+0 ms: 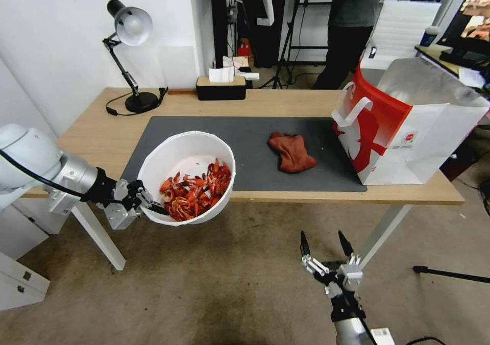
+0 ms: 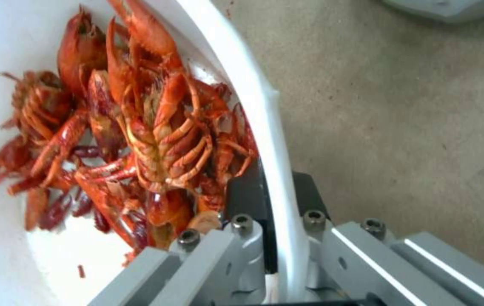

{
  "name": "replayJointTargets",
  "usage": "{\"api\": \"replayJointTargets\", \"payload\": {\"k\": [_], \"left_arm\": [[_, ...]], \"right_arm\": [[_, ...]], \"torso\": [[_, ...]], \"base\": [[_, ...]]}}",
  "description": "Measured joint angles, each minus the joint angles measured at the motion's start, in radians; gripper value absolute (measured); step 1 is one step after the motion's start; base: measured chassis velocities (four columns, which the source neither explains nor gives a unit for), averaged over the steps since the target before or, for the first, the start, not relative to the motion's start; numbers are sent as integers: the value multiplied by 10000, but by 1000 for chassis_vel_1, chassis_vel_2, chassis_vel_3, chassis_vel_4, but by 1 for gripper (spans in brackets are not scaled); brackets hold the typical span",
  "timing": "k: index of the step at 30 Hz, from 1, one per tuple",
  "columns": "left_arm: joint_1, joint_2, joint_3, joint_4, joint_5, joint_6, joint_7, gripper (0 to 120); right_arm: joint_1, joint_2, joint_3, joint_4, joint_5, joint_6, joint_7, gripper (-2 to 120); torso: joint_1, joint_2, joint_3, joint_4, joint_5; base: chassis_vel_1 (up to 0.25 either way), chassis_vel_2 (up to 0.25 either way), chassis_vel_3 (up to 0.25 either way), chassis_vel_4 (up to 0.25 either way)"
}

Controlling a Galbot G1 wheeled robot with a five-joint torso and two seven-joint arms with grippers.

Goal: Sweep shrimp from table into container with towel, then put container into takeout bag.

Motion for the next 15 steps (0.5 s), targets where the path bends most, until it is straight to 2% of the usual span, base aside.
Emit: {"api": "replayJointTargets", "payload": {"k": [2, 3, 5, 6, 8, 9, 12, 13, 15], "left_arm": [[-415, -121, 352, 67, 18, 15, 46, 0], [-415, -121, 352, 67, 18, 15, 46, 0], [-986, -310, 734, 190, -3, 36, 143, 0], [-986, -310, 734, 190, -3, 36, 143, 0], [-2188, -577, 1773, 450, -93, 50, 220, 0], [-2188, -577, 1773, 450, -93, 50, 220, 0], [-3557, -1276, 2992, 900, -103, 127, 327, 0], [-3557, -1276, 2992, 900, -103, 127, 327, 0], [-4619, -1943, 3903, 1356, -78, 213, 345, 0]], "right_arm": [[-32, 40, 19, -12, -16, 36, -12, 100], [-32, 40, 19, -12, -16, 36, -12, 100], [-69, 69, 60, -7, -41, 48, -12, 100], [-69, 69, 60, -7, -41, 48, -12, 100], [-104, 84, 111, -2, -58, 61, -16, 100], [-104, 84, 111, -2, -58, 61, -16, 100], [-103, 119, 154, -12, -119, 79, -29, 100], [-103, 119, 154, -12, -119, 79, -29, 100], [-90, 156, 180, -43, -161, 83, -42, 100]], "torso": [[0, 0, 1, 0, 0], [0, 0, 1, 0, 0], [0, 0, 0, 1, 2], [0, 0, 0, 1, 2], [0, 0, 1, 0, 1], [0, 0, 1, 0, 1], [0, 0, 1, 2, 0], [0, 0, 1, 2, 0], [0, 0, 1, -1, 3]], "base": [[0, 0, 0, 0], [0, 0, 0, 0], [0, 0, 0, 0], [0, 0, 0, 0], [0, 0, 0, 0], [0, 0, 0, 0], [0, 0, 0, 0], [0, 0, 0, 0], [0, 0, 0, 0]]}}
